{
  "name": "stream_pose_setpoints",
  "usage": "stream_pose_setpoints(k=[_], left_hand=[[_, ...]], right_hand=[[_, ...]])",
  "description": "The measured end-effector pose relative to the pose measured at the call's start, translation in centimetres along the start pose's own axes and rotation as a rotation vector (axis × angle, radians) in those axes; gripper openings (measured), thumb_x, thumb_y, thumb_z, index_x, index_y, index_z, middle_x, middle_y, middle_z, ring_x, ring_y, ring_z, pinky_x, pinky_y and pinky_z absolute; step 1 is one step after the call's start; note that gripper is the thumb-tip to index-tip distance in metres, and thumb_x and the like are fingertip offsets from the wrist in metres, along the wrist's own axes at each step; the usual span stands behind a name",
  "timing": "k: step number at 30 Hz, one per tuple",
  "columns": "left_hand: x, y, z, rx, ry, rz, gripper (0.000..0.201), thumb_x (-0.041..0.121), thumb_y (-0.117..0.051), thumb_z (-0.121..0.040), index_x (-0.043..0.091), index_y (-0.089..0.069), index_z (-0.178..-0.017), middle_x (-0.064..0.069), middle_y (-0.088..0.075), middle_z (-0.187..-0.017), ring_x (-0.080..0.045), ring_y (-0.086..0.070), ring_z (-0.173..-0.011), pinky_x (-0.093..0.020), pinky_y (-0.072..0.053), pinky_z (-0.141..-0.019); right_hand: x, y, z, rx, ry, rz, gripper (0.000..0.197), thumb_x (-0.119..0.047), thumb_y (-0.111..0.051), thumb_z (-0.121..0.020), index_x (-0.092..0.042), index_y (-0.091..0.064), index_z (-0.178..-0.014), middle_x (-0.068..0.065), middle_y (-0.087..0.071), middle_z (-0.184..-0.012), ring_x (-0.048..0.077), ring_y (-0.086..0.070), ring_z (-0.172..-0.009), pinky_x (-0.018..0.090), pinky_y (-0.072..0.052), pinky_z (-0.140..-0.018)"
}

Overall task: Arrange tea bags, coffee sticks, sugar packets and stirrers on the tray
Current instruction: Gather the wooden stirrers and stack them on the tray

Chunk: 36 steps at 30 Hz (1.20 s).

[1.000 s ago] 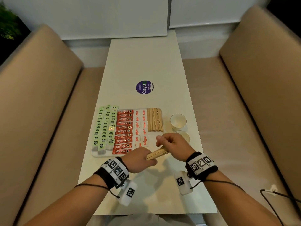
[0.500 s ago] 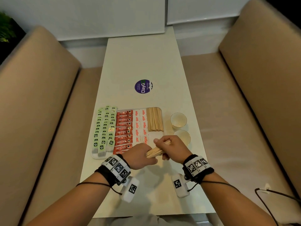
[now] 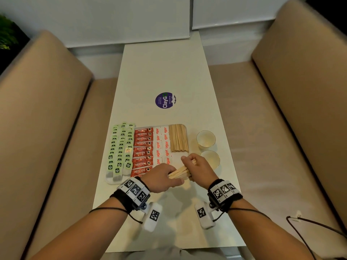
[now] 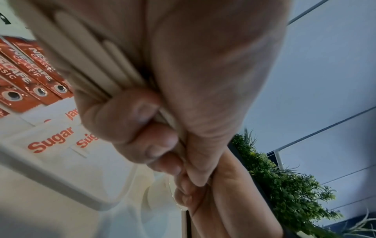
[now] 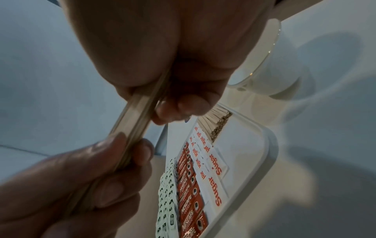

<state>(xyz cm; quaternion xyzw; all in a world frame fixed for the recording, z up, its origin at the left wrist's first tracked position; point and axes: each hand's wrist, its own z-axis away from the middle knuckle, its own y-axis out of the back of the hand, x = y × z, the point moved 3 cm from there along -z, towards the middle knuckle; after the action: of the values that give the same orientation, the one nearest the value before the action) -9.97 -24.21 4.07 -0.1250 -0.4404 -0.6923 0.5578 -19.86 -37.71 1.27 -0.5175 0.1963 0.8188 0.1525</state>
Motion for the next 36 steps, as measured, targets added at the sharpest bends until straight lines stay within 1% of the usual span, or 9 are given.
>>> stream_pose_setpoints(k=[5,8,11,15,20,27,32,34,36], left_hand=[[-0.6,0.7,0.0,-0.037,0.039,-0.027,0.037,0.043,-0.068,-0.092,0.006,-0.070,-0.092,-0.003,-0.061,-0.069,-0.010,-0.049,-0.044,-0.021,-0.041,-0.046],[-0.6,1.4,0.0,-0.071,0.051,-0.119,0.037,0.041,-0.070,-0.090,0.004,-0.070,-0.091,-0.003,-0.058,-0.065,-0.010,-0.047,-0.042,-0.019,-0.038,-0.043],[-0.3,1.9,-0.1,-0.114,0.051,-0.225,0.035,0.043,-0.071,-0.087,0.008,-0.070,-0.088,-0.001,-0.057,-0.060,-0.011,-0.048,-0.043,-0.021,-0.036,-0.044],[0.7,2.2,0.0,-0.176,0.010,-0.386,0.029,0.041,-0.072,-0.085,0.013,-0.073,-0.093,0.002,-0.061,-0.062,-0.008,-0.049,-0.045,-0.022,-0.039,-0.049],[1.2,2.4,0.0,-0.176,-0.026,-0.424,0.030,0.043,-0.075,-0.083,0.015,-0.076,-0.095,0.002,-0.065,-0.063,-0.003,-0.050,-0.044,-0.022,-0.041,-0.052],[1.2,4.5,0.4,-0.025,-0.117,-0.322,0.037,0.050,-0.079,-0.078,0.027,-0.074,-0.107,0.013,-0.067,-0.096,-0.001,-0.060,-0.082,-0.023,-0.047,-0.072],[0.3,5.4,0.3,0.166,-0.074,-0.052,0.034,0.060,-0.067,-0.086,0.028,-0.074,-0.094,0.010,-0.068,-0.075,-0.001,-0.058,-0.060,-0.023,-0.048,-0.061],[0.4,4.8,-0.1,0.263,-0.026,-0.010,0.048,0.066,-0.056,-0.090,0.021,-0.071,-0.084,0.010,-0.059,-0.058,-0.002,-0.051,-0.048,-0.023,-0.043,-0.055],[0.6,4.1,-0.7,0.354,-0.008,0.000,0.067,0.070,-0.046,-0.093,0.008,-0.063,-0.073,0.005,-0.050,-0.053,-0.010,-0.045,-0.048,-0.031,-0.041,-0.057]], right_hand=[[-0.6,0.9,0.1,-0.005,0.203,0.186,0.021,-0.045,-0.053,-0.100,-0.025,-0.060,-0.100,-0.009,-0.065,-0.098,0.009,-0.065,-0.088,0.034,-0.057,-0.079],[-1.8,1.4,0.6,-0.065,0.435,0.481,0.025,-0.042,-0.059,-0.096,-0.025,-0.064,-0.113,-0.010,-0.060,-0.119,0.007,-0.053,-0.111,0.024,-0.045,-0.095],[-2.7,0.5,1.3,-0.226,0.674,0.824,0.039,-0.055,-0.059,-0.088,-0.024,-0.071,-0.108,-0.009,-0.068,-0.100,0.011,-0.057,-0.094,0.027,-0.043,-0.087],[-2.1,-0.5,1.4,-0.383,0.530,1.053,0.035,-0.054,-0.059,-0.092,-0.027,-0.064,-0.114,-0.004,-0.070,-0.094,0.017,-0.062,-0.082,0.033,-0.050,-0.071],[-1.2,-1.4,1.6,-0.378,0.410,1.135,0.031,-0.047,-0.052,-0.098,-0.020,-0.063,-0.107,0.006,-0.068,-0.085,0.026,-0.061,-0.072,0.033,-0.046,-0.062],[-0.4,-0.8,1.2,-0.319,0.296,0.990,0.029,-0.044,-0.053,-0.098,-0.018,-0.063,-0.098,0.003,-0.064,-0.078,0.024,-0.059,-0.067,0.037,-0.048,-0.062],[-0.6,-0.2,0.9,-0.245,0.234,0.889,0.030,-0.045,-0.050,-0.100,-0.017,-0.062,-0.098,0.004,-0.066,-0.081,0.024,-0.061,-0.069,0.042,-0.052,-0.066],[-0.8,-0.6,0.9,-0.235,0.229,0.873,0.031,-0.047,-0.051,-0.099,-0.018,-0.061,-0.096,0.003,-0.066,-0.080,0.023,-0.061,-0.069,0.042,-0.052,-0.065],[-1.2,-1.2,0.8,-0.236,0.234,0.861,0.031,-0.049,-0.053,-0.098,-0.019,-0.059,-0.092,0.003,-0.066,-0.080,0.023,-0.062,-0.069,0.040,-0.052,-0.064]])
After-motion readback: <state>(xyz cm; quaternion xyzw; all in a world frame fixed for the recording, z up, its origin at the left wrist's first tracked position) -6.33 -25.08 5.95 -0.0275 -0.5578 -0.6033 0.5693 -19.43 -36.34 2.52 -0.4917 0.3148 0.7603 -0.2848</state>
